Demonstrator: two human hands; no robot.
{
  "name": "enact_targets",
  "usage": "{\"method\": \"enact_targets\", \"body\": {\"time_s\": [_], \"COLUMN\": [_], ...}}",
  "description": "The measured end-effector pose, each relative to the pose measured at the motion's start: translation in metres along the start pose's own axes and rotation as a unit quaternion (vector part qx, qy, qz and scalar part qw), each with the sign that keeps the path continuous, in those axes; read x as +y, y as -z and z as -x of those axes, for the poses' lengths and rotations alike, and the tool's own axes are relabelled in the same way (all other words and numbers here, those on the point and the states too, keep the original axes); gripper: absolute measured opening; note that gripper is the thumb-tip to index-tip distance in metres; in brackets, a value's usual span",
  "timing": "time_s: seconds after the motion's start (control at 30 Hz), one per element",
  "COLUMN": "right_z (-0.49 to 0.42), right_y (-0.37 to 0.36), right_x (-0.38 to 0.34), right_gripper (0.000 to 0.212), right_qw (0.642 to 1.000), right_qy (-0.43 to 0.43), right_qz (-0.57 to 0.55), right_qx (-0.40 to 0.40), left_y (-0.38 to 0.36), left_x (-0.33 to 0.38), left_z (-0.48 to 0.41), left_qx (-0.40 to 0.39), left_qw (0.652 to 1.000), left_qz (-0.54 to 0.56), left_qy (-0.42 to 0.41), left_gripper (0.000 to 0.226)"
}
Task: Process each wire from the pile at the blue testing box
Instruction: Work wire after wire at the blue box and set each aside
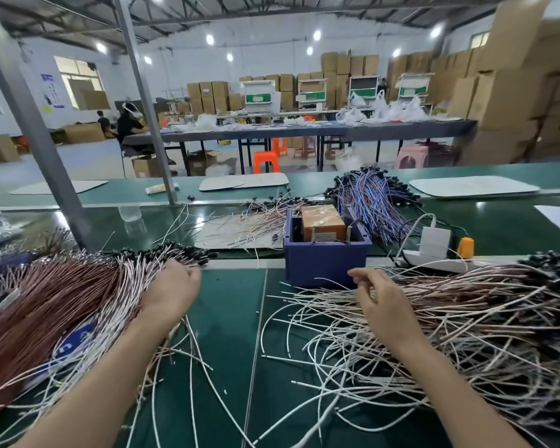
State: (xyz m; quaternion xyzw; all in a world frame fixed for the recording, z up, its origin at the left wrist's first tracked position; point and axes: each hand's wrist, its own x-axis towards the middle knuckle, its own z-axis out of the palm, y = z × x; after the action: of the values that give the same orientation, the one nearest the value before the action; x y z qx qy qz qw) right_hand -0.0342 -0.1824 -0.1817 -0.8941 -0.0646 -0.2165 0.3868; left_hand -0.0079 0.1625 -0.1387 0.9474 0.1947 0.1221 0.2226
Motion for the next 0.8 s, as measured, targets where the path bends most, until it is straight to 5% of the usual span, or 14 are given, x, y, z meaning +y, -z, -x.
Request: {"method": "enact_targets", "body": {"time_s": [0.1, 0.17, 0.33, 0.43, 0.5, 0.6, 0.8], "right_z": [0.0, -0.002, -0.005, 0.006, 0.014, 0.019, 0.028], "right_y": [0.002, 0.001, 0.007, 0.011, 0.013, 0.018, 0.02], "right_x": [-0.02, -0.043, -0.091, -0.093, -0.09, -0.076, -0.063], "right_gripper": [0.033, 0.042, 0.072, 0.065, 0.048, 0.031, 0.025], "right_qw": [0.998, 0.99, 0.941, 0.973, 0.983, 0.99, 0.992], "right_qy": [0.027, 0.117, 0.285, 0.226, 0.16, 0.132, 0.069], "right_qz": [-0.035, 0.01, 0.164, 0.021, -0.069, -0.04, -0.062], "right_qx": [0.046, 0.08, 0.081, -0.044, -0.057, 0.001, -0.083], "left_y": [0.028, 0.043, 0.045, 0.036, 0.032, 0.03, 0.03], "left_x": [0.034, 0.063, 0.116, 0.12, 0.113, 0.096, 0.087], "left_z": [0.023, 0.043, 0.082, 0.086, 0.084, 0.079, 0.074], "left_qx": [0.076, 0.071, -0.093, -0.116, -0.114, -0.119, -0.116], "left_qw": [0.977, 0.945, 0.874, 0.855, 0.859, 0.877, 0.888], "left_qz": [0.159, 0.22, 0.199, 0.185, 0.151, 0.075, 0.056], "left_qy": [-0.118, -0.232, -0.434, -0.47, -0.476, -0.46, -0.441], "left_gripper": [0.022, 0.016, 0.008, 0.004, 0.008, 0.01, 0.015]}}
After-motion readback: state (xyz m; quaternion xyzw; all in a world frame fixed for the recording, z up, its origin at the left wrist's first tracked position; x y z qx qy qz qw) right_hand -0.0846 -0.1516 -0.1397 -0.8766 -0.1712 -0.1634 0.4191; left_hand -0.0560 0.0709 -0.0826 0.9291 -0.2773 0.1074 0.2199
